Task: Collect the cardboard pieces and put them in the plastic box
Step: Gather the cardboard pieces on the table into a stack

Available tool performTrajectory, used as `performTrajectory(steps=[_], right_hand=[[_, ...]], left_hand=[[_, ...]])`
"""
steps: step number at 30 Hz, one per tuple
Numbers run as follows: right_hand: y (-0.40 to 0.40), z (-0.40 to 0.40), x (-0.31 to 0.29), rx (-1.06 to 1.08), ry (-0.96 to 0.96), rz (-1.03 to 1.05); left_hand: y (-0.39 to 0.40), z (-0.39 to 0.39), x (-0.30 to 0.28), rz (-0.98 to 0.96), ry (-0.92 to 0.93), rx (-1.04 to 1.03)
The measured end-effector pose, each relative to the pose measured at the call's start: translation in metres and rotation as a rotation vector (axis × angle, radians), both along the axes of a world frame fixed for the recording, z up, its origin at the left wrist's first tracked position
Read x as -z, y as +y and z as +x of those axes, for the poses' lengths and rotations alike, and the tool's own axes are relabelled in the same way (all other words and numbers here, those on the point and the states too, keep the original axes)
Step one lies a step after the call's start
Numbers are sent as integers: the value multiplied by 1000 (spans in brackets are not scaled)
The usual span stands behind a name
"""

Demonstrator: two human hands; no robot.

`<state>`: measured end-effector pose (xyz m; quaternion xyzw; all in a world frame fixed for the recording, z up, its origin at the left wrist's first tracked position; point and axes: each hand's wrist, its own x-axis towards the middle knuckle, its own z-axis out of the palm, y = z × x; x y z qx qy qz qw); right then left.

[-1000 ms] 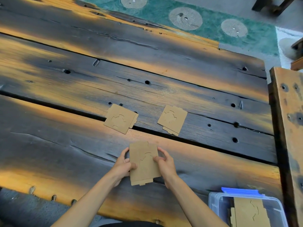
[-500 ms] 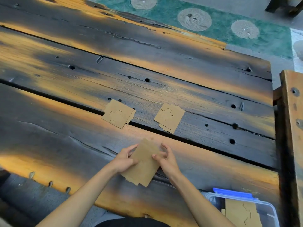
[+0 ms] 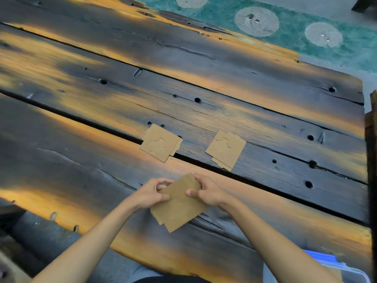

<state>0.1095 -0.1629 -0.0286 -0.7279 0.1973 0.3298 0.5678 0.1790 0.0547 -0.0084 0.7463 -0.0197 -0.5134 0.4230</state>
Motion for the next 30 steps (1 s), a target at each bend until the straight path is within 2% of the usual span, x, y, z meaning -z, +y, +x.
performTrajectory(steps=[4, 9, 13, 15, 18, 21, 25, 30], right_hand=[[1, 21, -8, 222, 6, 56], [22, 58, -9, 508, 21, 99], [47, 87, -9, 756, 47, 162], [58, 101, -6, 851, 56, 171], [71, 122, 5, 930, 86, 60], [82, 143, 20, 961, 143, -71], [86, 163, 56, 952, 214, -260], [100, 182, 22, 914, 274, -360]], left_hand=[[17, 36, 7, -5, -88, -87], [29, 71, 13, -59, 43, -377], [28, 95, 12, -120, 39, -454], [26, 114, 10, -101, -81, -438], [21, 149, 8, -17, -299, -328], [14, 178, 13, 106, -422, -204], [9, 200, 39, 218, -452, -93], [14, 201, 61, 266, -409, -30]])
